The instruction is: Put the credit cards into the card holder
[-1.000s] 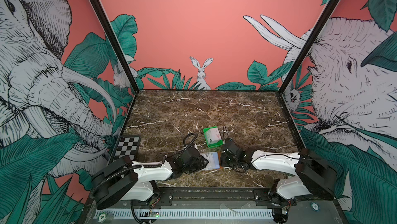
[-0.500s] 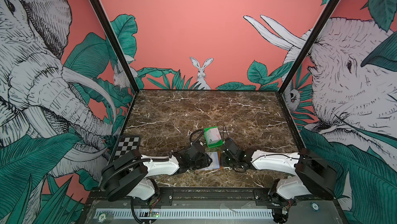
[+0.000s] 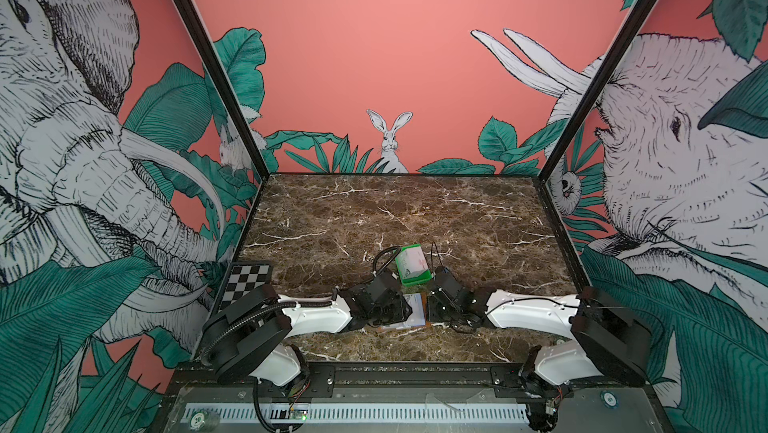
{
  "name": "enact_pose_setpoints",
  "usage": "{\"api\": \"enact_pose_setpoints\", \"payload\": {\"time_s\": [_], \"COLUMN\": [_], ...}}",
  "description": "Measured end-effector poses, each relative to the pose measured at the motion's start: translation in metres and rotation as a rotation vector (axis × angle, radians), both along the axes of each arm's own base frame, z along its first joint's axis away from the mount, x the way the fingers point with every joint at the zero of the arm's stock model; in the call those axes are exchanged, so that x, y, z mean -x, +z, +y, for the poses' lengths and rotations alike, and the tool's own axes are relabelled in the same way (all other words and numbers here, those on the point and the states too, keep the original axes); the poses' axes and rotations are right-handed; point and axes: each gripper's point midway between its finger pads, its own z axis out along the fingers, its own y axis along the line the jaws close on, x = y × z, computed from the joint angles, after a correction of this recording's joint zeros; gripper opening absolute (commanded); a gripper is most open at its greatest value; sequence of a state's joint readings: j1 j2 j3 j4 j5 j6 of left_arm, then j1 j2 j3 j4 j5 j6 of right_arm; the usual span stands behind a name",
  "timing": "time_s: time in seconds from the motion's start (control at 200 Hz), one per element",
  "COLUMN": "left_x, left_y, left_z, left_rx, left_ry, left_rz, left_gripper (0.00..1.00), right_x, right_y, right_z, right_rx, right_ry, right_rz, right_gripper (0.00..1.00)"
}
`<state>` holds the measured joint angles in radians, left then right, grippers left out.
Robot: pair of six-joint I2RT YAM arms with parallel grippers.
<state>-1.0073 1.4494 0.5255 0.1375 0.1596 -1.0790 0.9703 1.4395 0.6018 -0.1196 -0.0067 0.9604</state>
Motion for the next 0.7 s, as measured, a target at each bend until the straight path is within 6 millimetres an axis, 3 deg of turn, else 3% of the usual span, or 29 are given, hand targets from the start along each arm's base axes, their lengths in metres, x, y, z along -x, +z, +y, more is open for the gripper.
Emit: {"api": "enact_pose_setpoints", "payload": {"time_s": [0.43, 0.7], "left_x": [-0.0012, -0.0044], "left_y": [0.001, 0.0012], "left_z": [-0.0077, 0.0019], "left_rx": [-0.028, -0.091], "left_ry": [-0.055, -0.037], "left_rz": [-0.005, -0.018], "left_gripper": [0.38, 0.38], "right_x": [-0.0018, -0.0023], "right_y": [-0.0001, 0.0001], "right_z": [-0.0014, -0.0013], "right_rx": [0.008, 0.007], "right_ry": [-0.003, -0.004], "right_rz": [-0.01, -0.013], "right_gripper": [0.09, 0.09]}}
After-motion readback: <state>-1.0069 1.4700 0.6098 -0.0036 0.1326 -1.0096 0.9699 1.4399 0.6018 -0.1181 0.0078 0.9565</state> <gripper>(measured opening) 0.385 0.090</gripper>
